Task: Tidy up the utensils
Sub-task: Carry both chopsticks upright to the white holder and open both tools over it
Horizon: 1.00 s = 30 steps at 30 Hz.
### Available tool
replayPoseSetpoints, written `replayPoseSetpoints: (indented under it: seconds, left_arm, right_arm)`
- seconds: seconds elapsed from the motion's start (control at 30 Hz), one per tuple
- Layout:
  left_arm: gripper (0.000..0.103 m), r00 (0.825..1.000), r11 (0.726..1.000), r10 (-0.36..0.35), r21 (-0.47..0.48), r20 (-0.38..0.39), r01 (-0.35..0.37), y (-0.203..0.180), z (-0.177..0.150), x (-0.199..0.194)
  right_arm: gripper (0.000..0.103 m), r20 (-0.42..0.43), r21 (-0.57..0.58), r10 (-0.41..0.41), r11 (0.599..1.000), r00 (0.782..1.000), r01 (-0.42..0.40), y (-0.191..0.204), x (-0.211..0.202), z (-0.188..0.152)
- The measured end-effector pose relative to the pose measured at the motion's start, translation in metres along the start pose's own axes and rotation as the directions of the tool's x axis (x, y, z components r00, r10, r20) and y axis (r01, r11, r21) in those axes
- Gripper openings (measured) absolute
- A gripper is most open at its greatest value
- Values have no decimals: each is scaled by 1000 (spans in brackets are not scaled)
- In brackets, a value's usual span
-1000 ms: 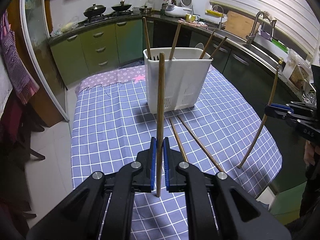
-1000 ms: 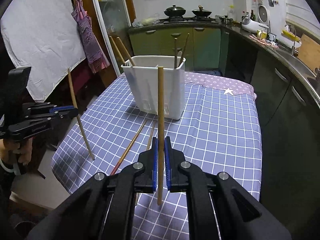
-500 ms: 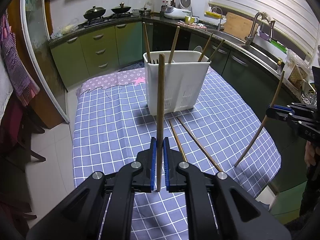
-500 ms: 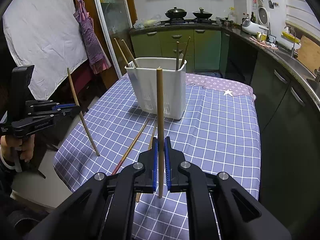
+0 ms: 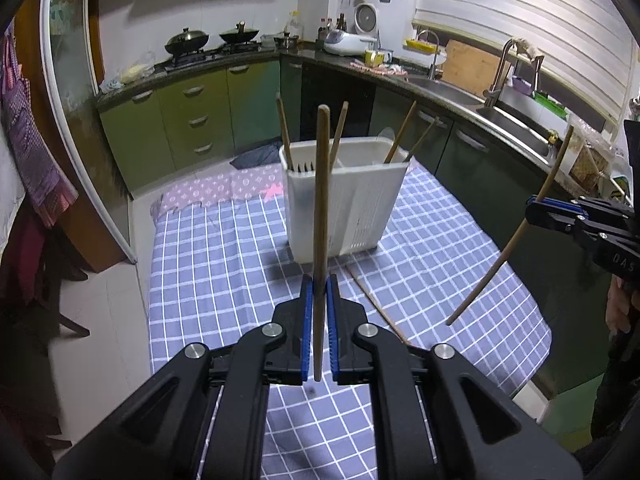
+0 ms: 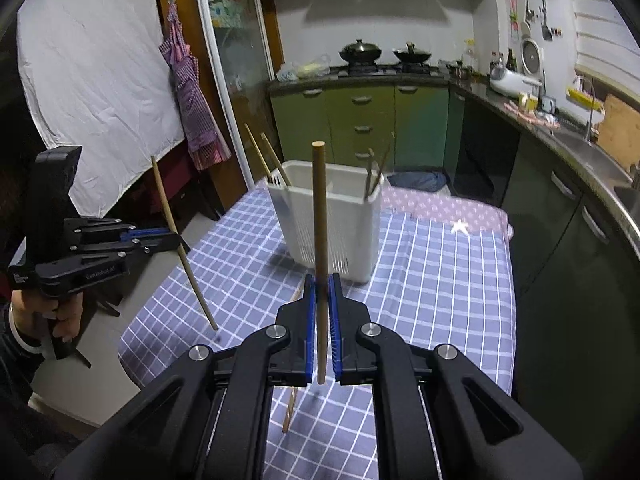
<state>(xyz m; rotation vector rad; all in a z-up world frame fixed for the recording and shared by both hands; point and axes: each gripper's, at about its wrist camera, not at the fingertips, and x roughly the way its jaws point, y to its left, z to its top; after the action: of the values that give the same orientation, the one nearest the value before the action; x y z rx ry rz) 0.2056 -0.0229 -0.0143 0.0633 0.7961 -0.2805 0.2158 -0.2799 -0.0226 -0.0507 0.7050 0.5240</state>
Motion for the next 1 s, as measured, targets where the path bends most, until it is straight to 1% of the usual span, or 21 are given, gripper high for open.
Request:
replayPoseSetpoints:
  seconds: [0.1,0.27,0.43,0.47,0.5,0.6,0.67,0.73,0.83,0.93,1.0]
  left_arm:
    - [7,1000,1000,-2,1,29,2,-1,15,-10]
    - [7,992,1000,6,11,129,-7,-5,53,-39]
    - [7,968,1000,15,13,251,-19,-9,91,-66]
    - [7,959,1000,19,10,283,-23,-10,100,-72]
    - [7,954,1000,21,10,300,-25,-11,105,-74]
    - [7,929,999,37,6,368,-42,-12,124,-79]
    - [7,919,999,46,6,390,-53,-15,134,-70]
    - [7,917,998,58,0,396,-63,-16,140,-55]
    - [7,922,997,74,-15,381,-73,-14,142,-29]
    - [7,924,994,109,-25,366,-107,-12,141,-2]
    - [7,930,994,112,-32,351,-107,-10,139,12]
  right_arm:
    - [7,35,-22,4,1000,999,-3,7,-8,20]
    - [7,118,-39,11,999,993,-7,16,-25,62]
    - [7,202,-32,17,999,979,-11,17,-38,101]
    - [7,222,-27,18,1000,975,-12,16,-40,109]
    - [7,240,-23,18,1000,971,-12,15,-42,117]
    - [7,282,-4,5,1000,960,-4,10,-43,136]
    - [7,298,9,-18,1000,954,16,6,-38,146]
    - [7,302,19,-50,999,952,46,2,-26,154]
    - [7,296,31,-82,997,952,76,-1,0,161]
    - [7,270,42,-105,994,957,97,-7,28,163]
    - [7,254,40,-126,992,959,119,-8,43,163]
